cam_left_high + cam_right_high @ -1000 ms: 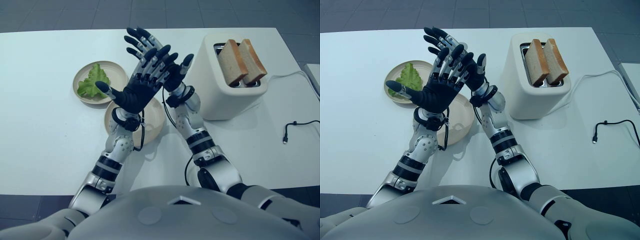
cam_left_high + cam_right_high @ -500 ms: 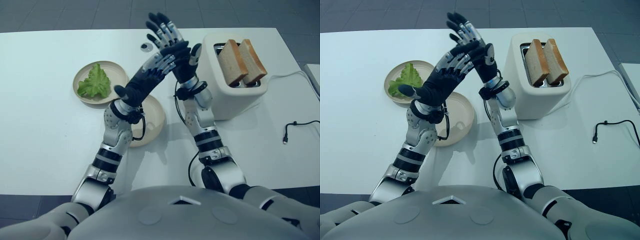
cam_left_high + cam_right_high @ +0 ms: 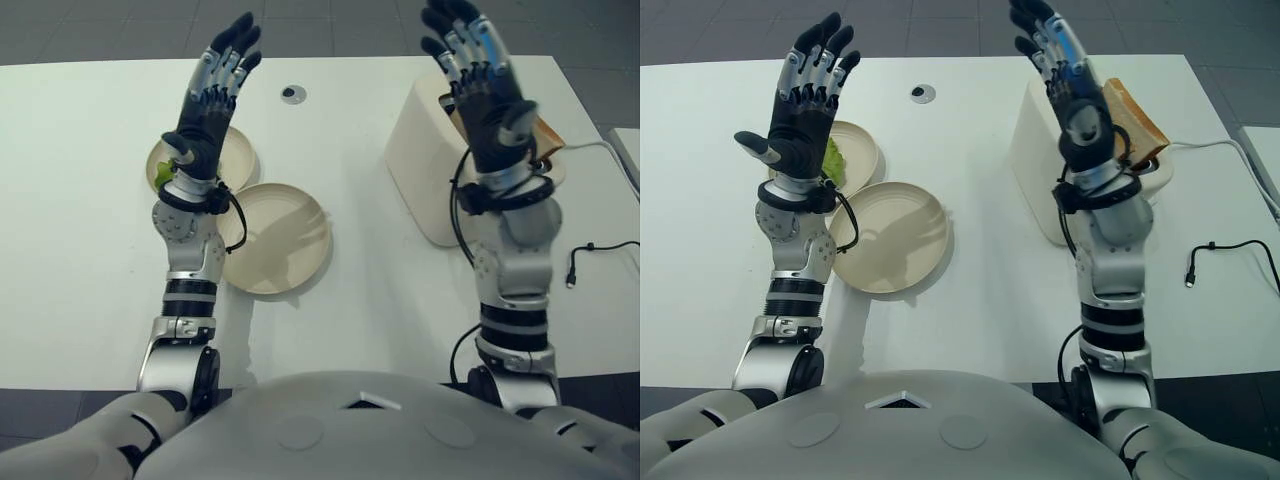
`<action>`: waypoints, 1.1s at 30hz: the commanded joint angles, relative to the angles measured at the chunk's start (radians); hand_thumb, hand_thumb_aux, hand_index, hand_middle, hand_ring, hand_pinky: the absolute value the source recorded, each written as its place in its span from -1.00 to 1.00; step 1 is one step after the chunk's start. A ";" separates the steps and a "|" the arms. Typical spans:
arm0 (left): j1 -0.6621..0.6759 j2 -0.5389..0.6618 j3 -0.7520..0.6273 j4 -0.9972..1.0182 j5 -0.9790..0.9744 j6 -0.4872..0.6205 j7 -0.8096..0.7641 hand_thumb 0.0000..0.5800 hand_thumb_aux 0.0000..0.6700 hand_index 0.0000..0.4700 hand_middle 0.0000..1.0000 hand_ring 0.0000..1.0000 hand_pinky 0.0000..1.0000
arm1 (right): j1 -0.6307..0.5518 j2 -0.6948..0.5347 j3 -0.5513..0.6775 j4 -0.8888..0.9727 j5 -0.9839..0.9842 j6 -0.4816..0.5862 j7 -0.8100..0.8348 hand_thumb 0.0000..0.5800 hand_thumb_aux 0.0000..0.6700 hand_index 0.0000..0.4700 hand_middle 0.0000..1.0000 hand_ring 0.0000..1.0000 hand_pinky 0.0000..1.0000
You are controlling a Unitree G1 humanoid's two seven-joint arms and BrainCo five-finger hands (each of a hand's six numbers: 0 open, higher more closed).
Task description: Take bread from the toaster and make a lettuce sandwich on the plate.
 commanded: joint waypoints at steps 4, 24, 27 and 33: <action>-0.030 0.042 0.008 0.132 0.191 -0.092 0.079 -1.00 -1.00 -1.00 -1.00 -1.00 -1.00 | 0.047 -0.241 -0.279 0.021 -0.044 0.050 0.014 -1.00 -1.00 -1.00 -1.00 -1.00 -1.00; -0.059 0.175 -0.110 0.320 0.459 -0.290 0.208 -1.00 -1.00 -1.00 -1.00 -1.00 -1.00 | 0.085 -0.539 -0.163 0.640 -0.681 -0.156 -0.155 0.82 0.40 0.40 -1.00 -1.00 -1.00; -0.063 0.182 -0.119 0.331 0.458 -0.296 0.216 -1.00 -1.00 -1.00 -1.00 -1.00 -1.00 | 0.086 -0.531 -0.167 0.606 -0.630 -0.174 -0.141 1.00 1.00 1.00 -1.00 -1.00 -1.00; -0.066 0.193 -0.124 0.353 0.459 -0.308 0.234 -1.00 -1.00 -1.00 -1.00 -1.00 -1.00 | 0.096 -0.535 -0.165 0.560 -0.558 -0.171 -0.105 0.95 0.69 0.69 -1.00 -1.00 -1.00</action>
